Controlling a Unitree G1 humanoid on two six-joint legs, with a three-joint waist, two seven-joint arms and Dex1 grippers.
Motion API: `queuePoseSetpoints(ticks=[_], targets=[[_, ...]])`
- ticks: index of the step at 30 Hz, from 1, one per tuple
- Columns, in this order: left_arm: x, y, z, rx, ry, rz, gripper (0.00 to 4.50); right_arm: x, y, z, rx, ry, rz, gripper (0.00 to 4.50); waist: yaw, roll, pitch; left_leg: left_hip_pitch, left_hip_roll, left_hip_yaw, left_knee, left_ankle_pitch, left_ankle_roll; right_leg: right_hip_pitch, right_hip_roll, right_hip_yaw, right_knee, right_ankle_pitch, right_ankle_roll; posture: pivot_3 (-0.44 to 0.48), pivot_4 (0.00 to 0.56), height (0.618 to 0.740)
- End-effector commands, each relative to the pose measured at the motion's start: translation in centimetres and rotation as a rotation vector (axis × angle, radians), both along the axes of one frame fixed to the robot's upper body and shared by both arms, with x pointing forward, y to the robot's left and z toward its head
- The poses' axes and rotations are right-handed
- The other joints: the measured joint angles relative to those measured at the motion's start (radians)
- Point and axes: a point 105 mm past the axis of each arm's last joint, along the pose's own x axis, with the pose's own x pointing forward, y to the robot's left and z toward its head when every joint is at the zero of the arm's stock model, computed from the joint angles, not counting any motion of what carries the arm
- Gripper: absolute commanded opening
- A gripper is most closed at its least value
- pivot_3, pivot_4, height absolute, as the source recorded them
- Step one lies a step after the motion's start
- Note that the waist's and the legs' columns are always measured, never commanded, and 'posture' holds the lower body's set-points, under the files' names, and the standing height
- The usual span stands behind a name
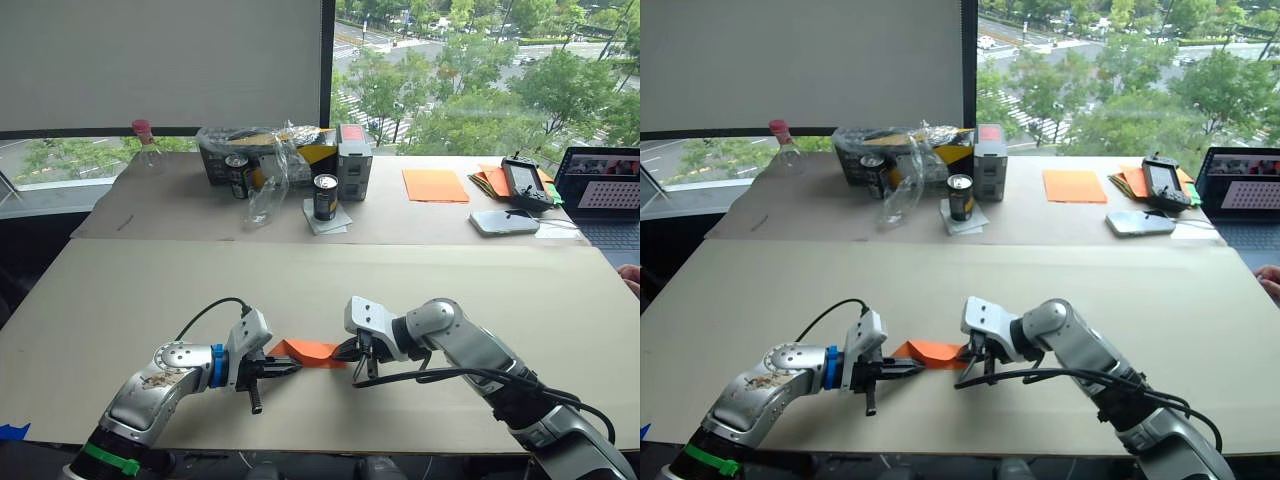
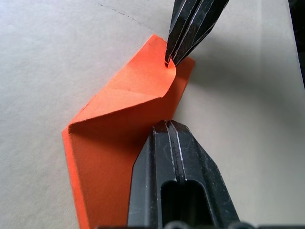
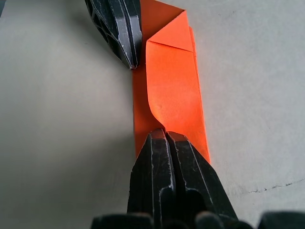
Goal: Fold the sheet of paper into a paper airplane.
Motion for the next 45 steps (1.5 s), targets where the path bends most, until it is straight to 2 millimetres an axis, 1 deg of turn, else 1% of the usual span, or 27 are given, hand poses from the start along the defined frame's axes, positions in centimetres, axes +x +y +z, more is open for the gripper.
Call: queuePoseSetpoints(ticks=[1, 3, 6, 8, 10, 12, 15, 18, 21, 23, 25, 28, 30, 33, 35, 36, 37, 39, 40, 42, 43, 45], targets=[[0.1, 0.2, 0.7, -0.049, 0.017, 0.032, 0.0, 0.3, -0.5, -0.7, -0.024, -0.001, -0.031, 0.06, 0.0, 0.0, 0.0, 0.0, 0.0, 0.0, 0.0, 0.0, 0.0, 0.0, 0.0, 0.0, 0.0, 0.0, 0.0, 0.0, 0.15, 0.732], [0.2, 0.1, 1.9, -0.117, 0.02, 0.043, 0.0, 0.3, -0.7, -1.0, -0.036, 0.003, -0.04, 0.06, 0.0, 0.0, 0.0, 0.0, 0.0, 0.0, 0.0, 0.0, 0.0, 0.0, 0.0, 0.0, 0.0, 0.0, 0.0, 0.0, 0.15, 0.732], [0.4, 0.1, 5.2, -0.298, 0.029, 0.053, 0.0, 0.3, -0.8, -1.5, -0.048, 0.018, -0.057, 0.06, 0.0, 0.0, 0.0, 0.0, 0.0, 0.0, 0.0, 0.0, 0.0, 0.0, 0.0, 0.0, 0.0, 0.0, 0.0, 0.0, 0.15, 0.732], [0.8, 0.5, 6.8, -0.397, 0.039, 0.066, 0.0, 0.2, -0.7, -1.6, -0.037, 0.04, -0.064, 0.06, 0.0, 0.0, 0.0, 0.0, 0.0, 0.0, 0.0, 0.0, 0.0, 0.0, 0.0, 0.0, 0.001, 0.0, 0.0, 0.0, 0.15, 0.732], [1.0, 0.7, 7.4, -0.415, 0.039, 0.065, 0.0, 0.2, -0.7, -1.6, -0.037, 0.043, -0.067, 0.06, -0.001, -0.001, 0.0, 0.002, 0.0, 0.0, 0.0, 0.0, 0.0, 0.001, 0.0, 0.0, 0.001, 0.0, 0.0, 0.0, 0.15, 0.732], [1.2, 0.5, 7.4, -0.411, 0.039, 0.06, 0.0, 0.2, -0.8, -1.6, -0.042, 0.042, -0.07, 0.06, -0.002, 0.0, 0.0, 0.003, 0.0, 0.0, 0.0, 0.0, 0.0, 0.002, 0.0, 0.0, 0.001, 0.0, 0.0, 0.0, 0.15, 0.732], [1.8, -0.1, 6.6, -0.374, 0.035, 0.076, 0.0, 0.3, -0.8, -1.7, -0.044, 0.044, -0.076, 0.06, -0.001, -0.001, 0.0, 0.003, 0.0, 0.0, 0.0, 0.0, 0.0, 0.003, 0.0, 0.0, 0.001, 0.0, 0.0, 0.0, 0.15, 0.732], [2.6, -0.2, 4.4, -0.245, 0.028, 0.113, 0.0, 0.2, -0.8, -1.6, -0.044, 0.046, -0.079, 0.06, -0.001, -0.001, -0.001, 0.004, 0.0, 0.0, 0.0, 0.0, 0.0, 0.004, 0.0, 0.0, 0.001, 0.0, 0.0, 0.0, 0.15, 0.732], [3.1, -0.1, 1.1, -0.067, -0.007, 0.129, 0.0, 0.2, -0.7, -1.4, -0.032, 0.048, -0.09, 0.06, -0.001, -0.001, -0.001, 0.004, 0.0, 0.0, 0.0, 0.0, 0.0, 0.003, 0.0, 0.0, 0.001, 0.0, 0.0, 0.0, 0.15, 0.732], [3.4, -0.4, -0.1, -0.03, -0.017, 0.135, 0.0, 0.2, -0.7, -1.3, -0.025, 0.051, -0.094, 0.06, 0.0, -0.001, -0.001, 0.004, 0.0, 0.0, 0.0, 0.0, 0.0, 0.003, 0.0, 0.0, 0.001, 0.0, 0.0, 0.0, 0.15, 0.732], [3.3, -1.1, -0.5, -0.038, -0.012, 0.121, 0.0, 0.3, -0.8, -1.2, -0.022, 0.048, -0.097, 0.06, 0.001, -0.001, -0.001, 0.004, 0.0, 0.0, 0.0, 0.0, 0.0, 0.004, 0.0, 0.0, 0.0, 0.0, -0.001, 0.0, 0.15, 0.732], [3.2, -1.5, -0.8, -0.046, -0.01, 0.117, 0.0, 0.2, -0.9, -0.9, -0.016, 0.049, -0.093, 0.06, 0.003, -0.001, -0.001, 0.008, 0.0, 0.0, 0.0, 0.0, 0.0, 0.008, 0.0, 0.0, 0.0, 0.0, 0.0, 0.0, 0.15, 0.732], [2.9, -1.5, -1.4, -0.027, -0.002, 0.109, 0.0, -0.1, -0.9, -0.3, 0.0, 0.034, -0.073, 0.06, 0.004, -0.001, -0.001, 0.011, 0.0, 0.0, 0.0, 0.0, 0.0, 0.011, 0.0, 0.0, -0.001, 0.0, 0.0, 0.0, 0.15, 0.732], [2.5, -1.4, -2.0, -0.008, 0.007, 0.098, 0.0, -0.3, -1.3, 1.1, 0.053, 0.054, -0.101, 0.06, 0.007, -0.001, -0.001, 0.011, 0.0, 0.0, 0.0, 0.0, 0.0, 0.013, 0.0, 0.0, -0.002, -0.001, 0.001, 0.0, 0.15, 0.732], [2.4, -1.3, -2.1, -0.01, 0.007, 0.097, 0.0, -0.5, -1.8, 1.9, 0.067, 0.04, -0.119, 0.6, 0.008, -0.001, -0.001, 0.011, -0.001, 0.0, 0.0, 0.0, 0.0, 0.013, -0.001, 0.0, -0.003, -0.001, 0.001, 0.0, 0.15, 0.732], [2.4, -1.3, -2.1, -0.009, 0.006, 0.096, 0.0, -0.5, -2.0, 2.1, 0.067, 0.033, -0.126, 0.79, 0.007, -0.001, -0.001, 0.011, -0.001, 0.0, 0.0, 0.0, 0.0, 0.013, -0.001, 0.0, -0.004, -0.001, 0.001, 0.0, 0.15, 0.732], [2.3, -1.3, -2.1, -0.009, 0.006, 0.095, 0.0, -0.6, -2.1, 2.2, 0.066, 0.029, -0.13, 1.2, 0.006, -0.001, -0.001, 0.011, -0.001, 0.0, 0.0, 0.0, 0.0, 0.013, -0.001, 0.0, -0.004, 0.0, 0.001, 0.0, 0.15, 0.732], [2.2, -1.2, -2.2, -0.005, 0.007, 0.093, 0.0, -0.8, -2.5, 3.7, 0.125, 0.025, -0.158, 1.87, 0.004, -0.001, -0.001, 0.011, -0.001, 0.0, 0.0, 0.0, 0.0, 0.013, -0.001, 0.0, -0.004, -0.001, 0.001, 0.0, 0.15, 0.732], [2.2, -1.2, -2.2, -0.003, 0.006, 0.093, 0.0, -0.9, -2.6, 4.3, 0.148, 0.013, -0.17, 1.87, 0.003, -0.001, -0.001, 0.011, -0.001, 0.0, -0.001, 0.0, 0.0, 0.013, -0.001, 0.0, -0.004, -0.001, 0.001, 0.0, 0.15, 0.732], [2.2, -1.2, -2.3, 0.0, 0.004, 0.094, 0.0, -0.9, -2.6, 5.0, 0.18, -0.003, -0.196, 1.87, 0.001, -0.001, -0.001, 0.012, 0.0, -0.001, -0.001, 0.0, 0.0, 0.014, 0.0, 0.0, -0.004, -0.001, 0.001, 0.0, 0.15, 0.732], [2.2, -1.2, -2.4, 0.0, 0.003, 0.096, 0.0, -0.5, -2.1, 5.4, 0.218, -0.012, -0.229, 1.87, 0.0, -0.001, -0.001, 0.012, 0.0, 0.0, -0.001, 0.0, 0.0, 0.014, 0.0, 0.0, -0.004, -0.001, 0.002, 0.0, 0.15, 0.732], [2.1, -1.3, -2.4, -0.002, 0.004, 0.099, 0.0, 0.0, -1.2, 5.3, 0.25, -0.008, -0.278, 1.87, -0.002, -0.002, -0.002, 0.013, 0.0, -0.001, -0.001, 0.0, 0.0, 0.015, 0.0, 0.0, -0.004, -0.004, 0.006, 0.0, 0.15, 0.732]])
